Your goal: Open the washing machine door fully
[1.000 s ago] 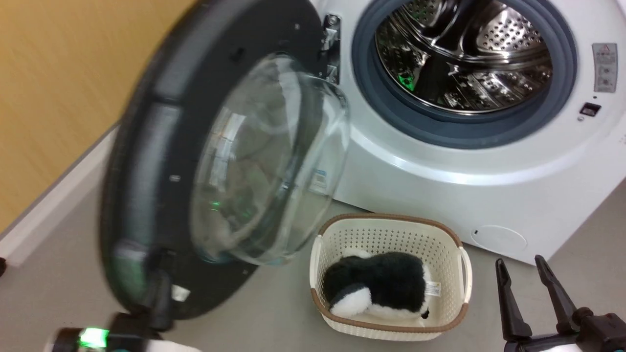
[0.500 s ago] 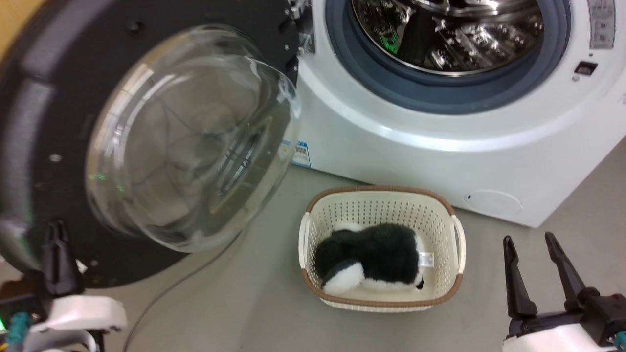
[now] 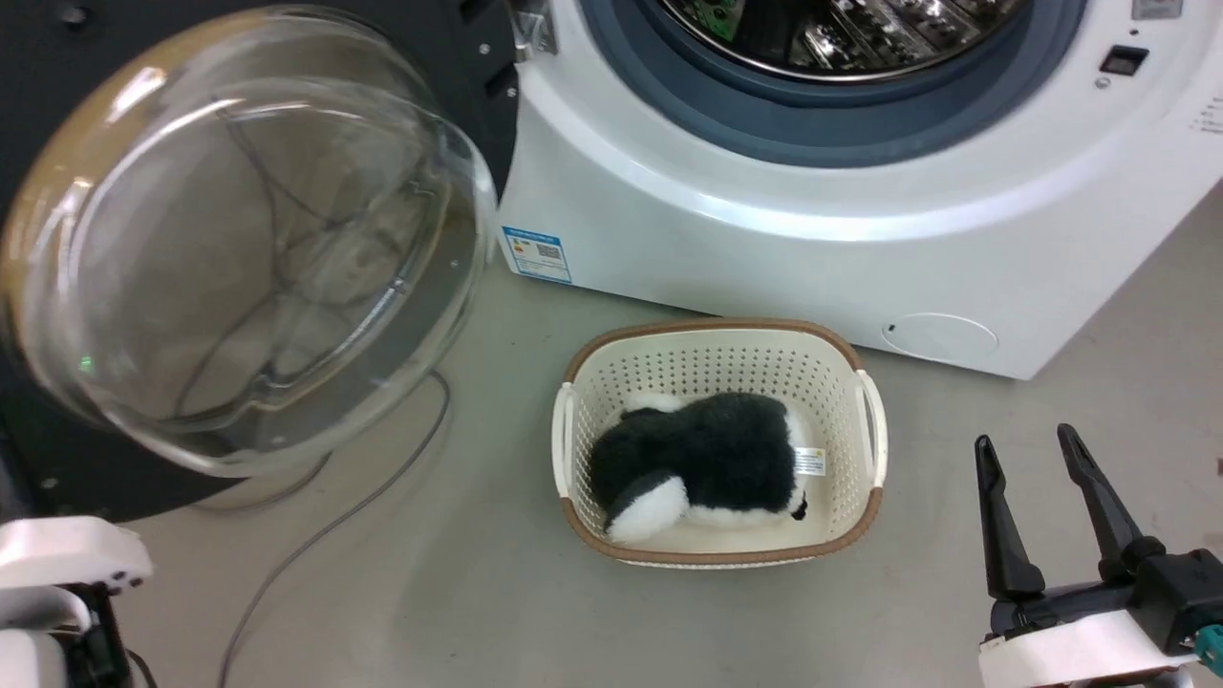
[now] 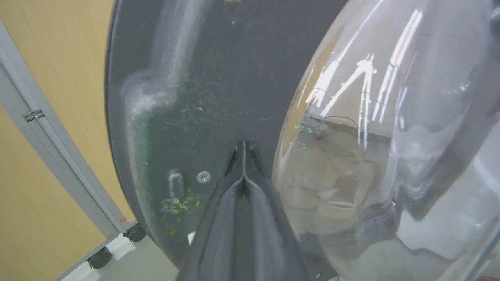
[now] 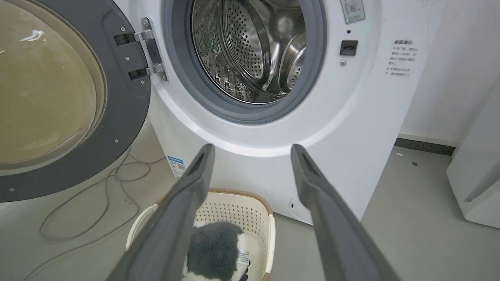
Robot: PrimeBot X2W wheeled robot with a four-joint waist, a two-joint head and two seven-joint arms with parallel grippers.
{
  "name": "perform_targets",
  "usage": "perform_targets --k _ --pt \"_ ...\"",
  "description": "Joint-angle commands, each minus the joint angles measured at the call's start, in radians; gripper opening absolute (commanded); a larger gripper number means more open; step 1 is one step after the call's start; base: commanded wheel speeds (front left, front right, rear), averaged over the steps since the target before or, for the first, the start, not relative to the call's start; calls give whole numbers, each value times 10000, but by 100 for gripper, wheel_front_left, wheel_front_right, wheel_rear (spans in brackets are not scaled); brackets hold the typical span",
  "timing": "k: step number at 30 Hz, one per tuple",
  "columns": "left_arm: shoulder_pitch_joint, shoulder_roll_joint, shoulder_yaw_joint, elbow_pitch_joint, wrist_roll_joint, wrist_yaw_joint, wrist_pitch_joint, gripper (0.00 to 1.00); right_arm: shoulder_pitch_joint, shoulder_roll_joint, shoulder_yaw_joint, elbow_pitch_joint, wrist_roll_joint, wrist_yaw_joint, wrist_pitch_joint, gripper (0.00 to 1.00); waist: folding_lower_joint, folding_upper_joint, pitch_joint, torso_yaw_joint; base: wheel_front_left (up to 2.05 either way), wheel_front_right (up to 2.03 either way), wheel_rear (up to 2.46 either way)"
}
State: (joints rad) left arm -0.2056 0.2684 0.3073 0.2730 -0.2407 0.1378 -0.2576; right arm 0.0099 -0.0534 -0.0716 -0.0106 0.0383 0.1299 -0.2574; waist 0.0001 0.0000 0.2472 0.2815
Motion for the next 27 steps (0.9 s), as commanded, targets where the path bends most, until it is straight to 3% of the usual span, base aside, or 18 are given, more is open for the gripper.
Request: perform_targets --k 1,16,27 --pt "-261 89 176 235 -26 -60 -42 0 -227 32 0 -25 -4 8 -44 100 -1 0 83 -116 0 0 0" --pt "-1292 441 1305 1569 308 -415 -42 0 -463 32 22 -18 -66 8 -44 100 -1 0 359 -530 0 0 0" --pt "-698 -37 1698 935 696 -637 -42 0 -190 32 -7 112 210 8 -44 100 -1 0 -404 -625 0 0 0"
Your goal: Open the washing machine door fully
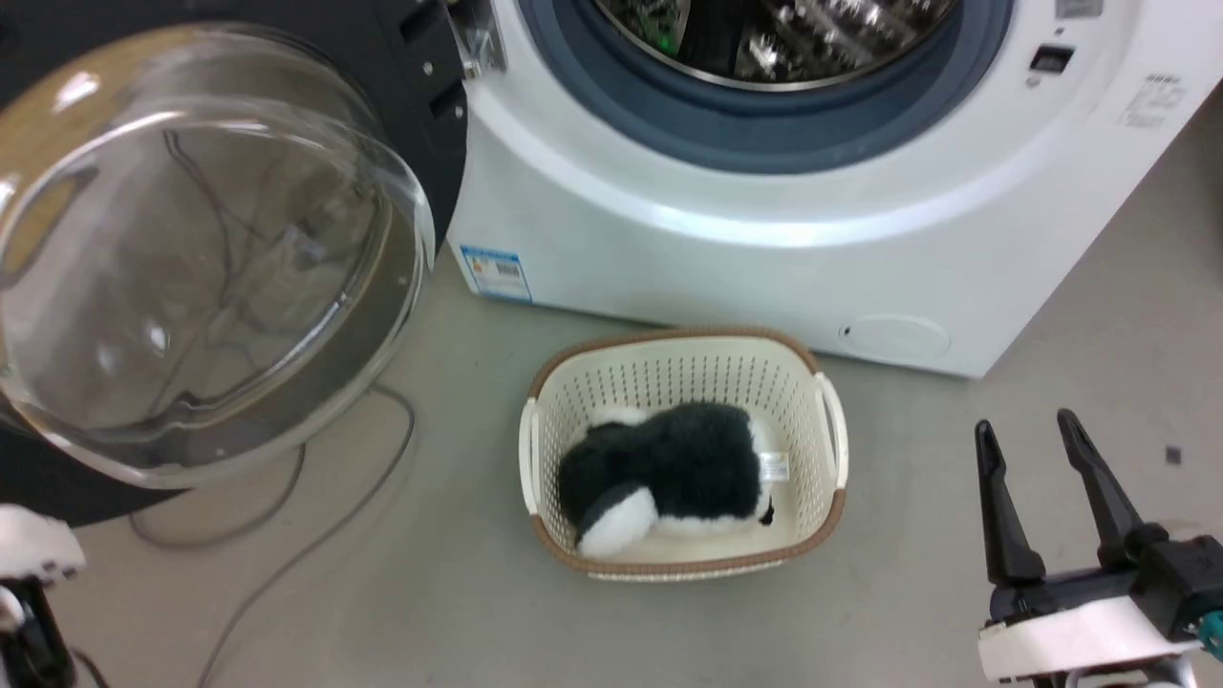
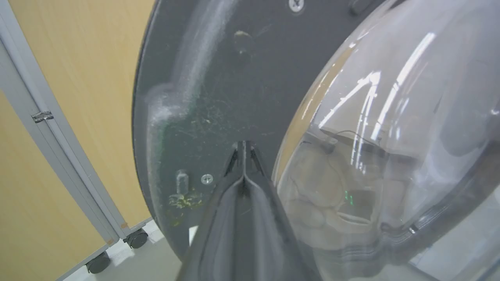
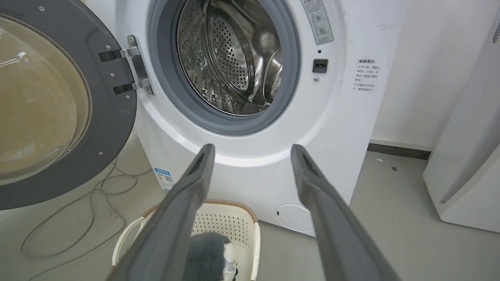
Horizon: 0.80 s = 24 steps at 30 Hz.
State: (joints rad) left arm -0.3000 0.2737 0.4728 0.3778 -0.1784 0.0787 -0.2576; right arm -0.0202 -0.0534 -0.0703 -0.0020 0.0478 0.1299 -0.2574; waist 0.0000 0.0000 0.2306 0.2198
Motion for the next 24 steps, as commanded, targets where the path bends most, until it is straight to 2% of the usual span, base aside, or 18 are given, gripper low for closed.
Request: perform_targets --k 1,5,13,24 --pt "374 -166 55 -271 123 -84 -42 0 181 32 -37 40 149 8 -44 100 0 0 -353 5 0 0 0" --pt "759 -350 -20 -799 375 -197 -42 0 373 32 -72 65 235 8 -44 100 0 0 -710 33 0 0 0" --pt "1773 -943 -695 -2232 958 -716 -42 0 760 32 -254 -89 373 8 -44 100 0 0 -1559 82 0 0 0" --pt "2399 -1617 -1747 -3035 1142 -1283 -42 0 952 32 -343 -208 464 8 -44 100 0 0 -1857 -127 0 0 0"
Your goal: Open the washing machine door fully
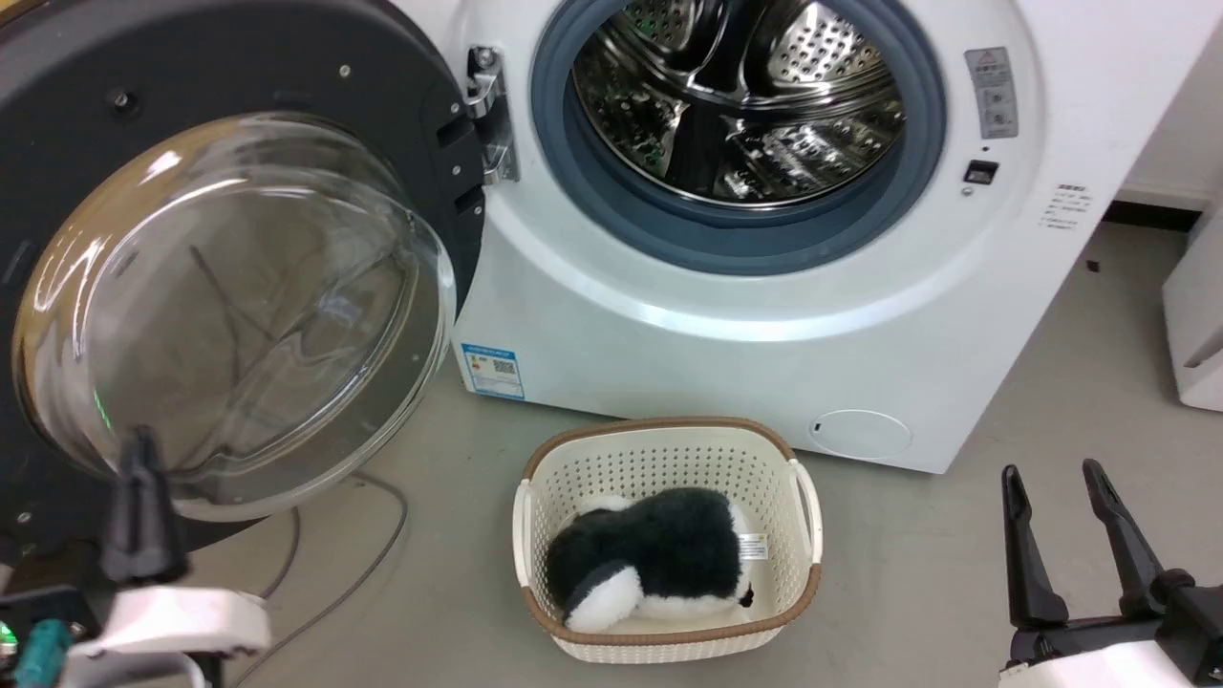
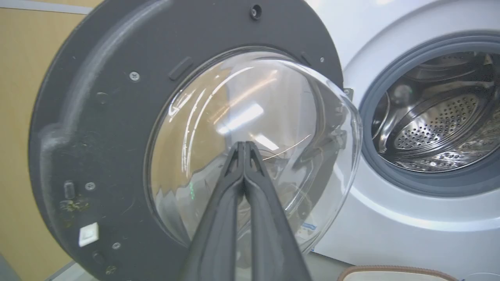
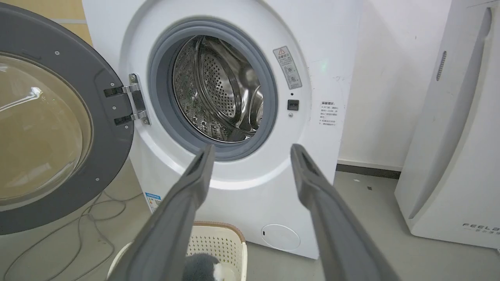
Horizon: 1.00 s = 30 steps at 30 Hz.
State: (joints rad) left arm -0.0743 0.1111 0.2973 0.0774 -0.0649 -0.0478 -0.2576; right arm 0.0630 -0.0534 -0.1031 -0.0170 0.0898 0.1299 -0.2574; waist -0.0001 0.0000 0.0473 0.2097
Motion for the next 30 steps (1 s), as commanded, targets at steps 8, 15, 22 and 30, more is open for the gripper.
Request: perform_targets --k 8,15,22,30 --pt "504 -297 -866 -343 -75 -397 -42 100 266 32 35 -51 120 8 -44 100 1 0 -261 -474 0 0 0" --pt "660 -347 -1344 -314 92 -509 -42 100 302 32 74 -79 120 8 -44 100 1 0 -376 -964 0 0 0" --pt "828 -429 -1549 -88 132 -443 -42 100 322 32 304 -180 -79 8 -44 100 1 0 -459 -1657 0 0 0" --pt "870 -478 -1593 388 199 -287 -42 100 416 32 494 -166 -206 8 -44 100 1 0 -493 -2265 0 0 0"
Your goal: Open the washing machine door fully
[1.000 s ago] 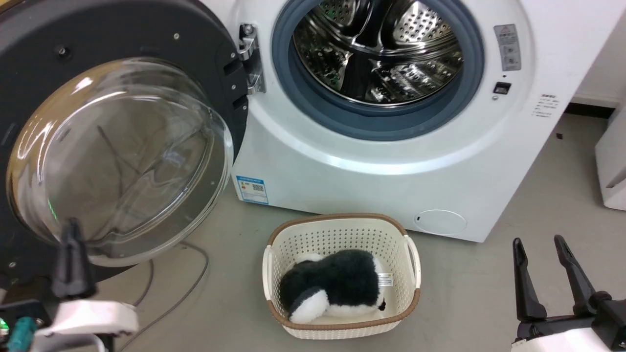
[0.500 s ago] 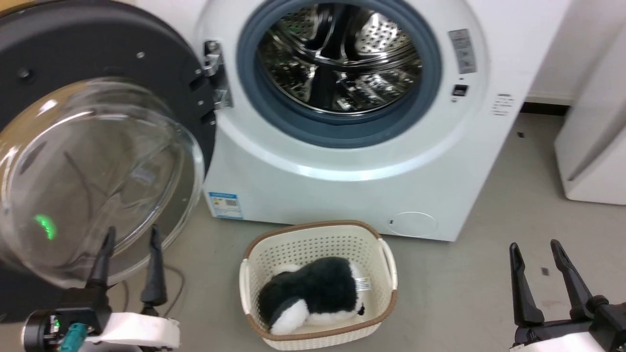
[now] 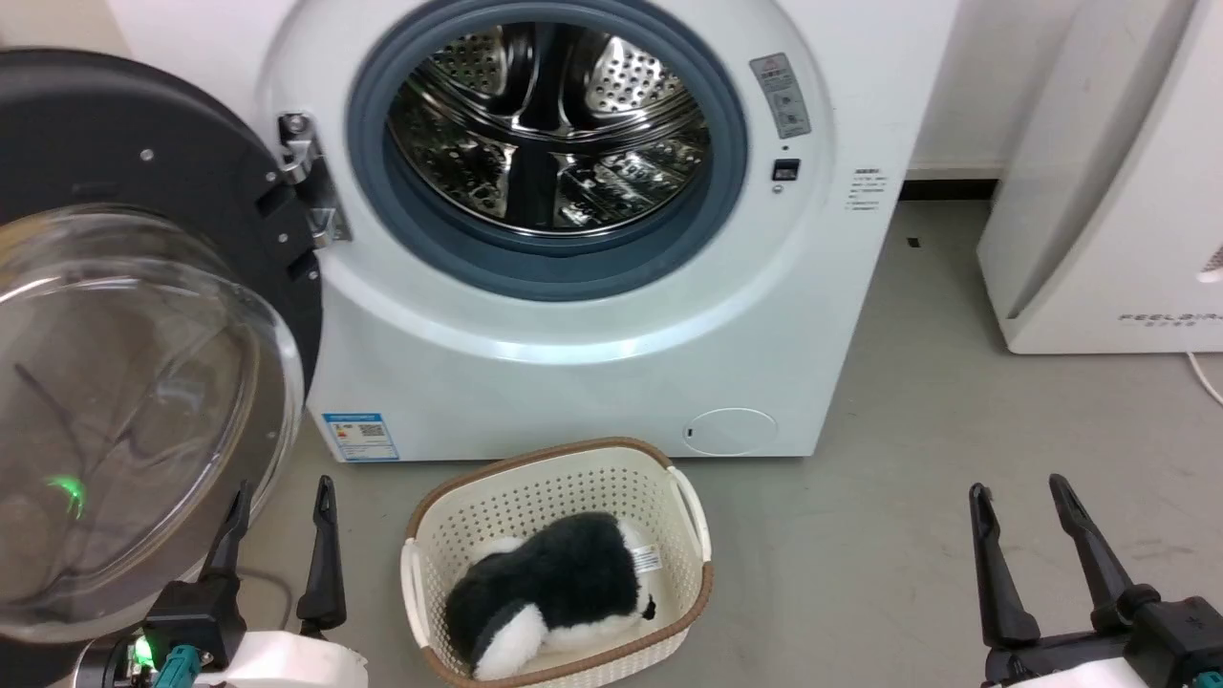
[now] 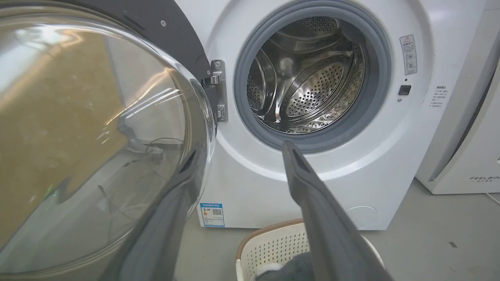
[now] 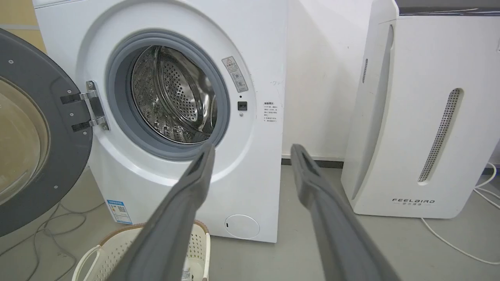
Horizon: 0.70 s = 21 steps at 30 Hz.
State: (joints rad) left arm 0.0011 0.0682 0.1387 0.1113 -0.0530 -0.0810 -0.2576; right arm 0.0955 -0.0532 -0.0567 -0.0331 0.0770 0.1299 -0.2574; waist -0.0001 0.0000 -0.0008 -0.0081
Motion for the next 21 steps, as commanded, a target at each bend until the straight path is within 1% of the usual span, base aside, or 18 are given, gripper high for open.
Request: perform_targets --k 1,4,5,21 --pt "120 -49 -3 94 99 60 -42 100 94 30 51 4 -89 8 -44 100 1 0 -16 -138 0 0 0" --pt "155 -57 29 203 136 134 -42 100 91 30 83 42 -121 8 -44 100 1 0 -27 -240 0 0 0" --pt "4 -19 19 207 84 92 8 0 -1 0 63 19 -58 0 2 0 1 0 -25 -239 0 0 0" --pt "-1 -31 -133 66 129 155 292 0 -104 1 110 52 -132 1 278 0 1 0 -22 -209 0 0 0"
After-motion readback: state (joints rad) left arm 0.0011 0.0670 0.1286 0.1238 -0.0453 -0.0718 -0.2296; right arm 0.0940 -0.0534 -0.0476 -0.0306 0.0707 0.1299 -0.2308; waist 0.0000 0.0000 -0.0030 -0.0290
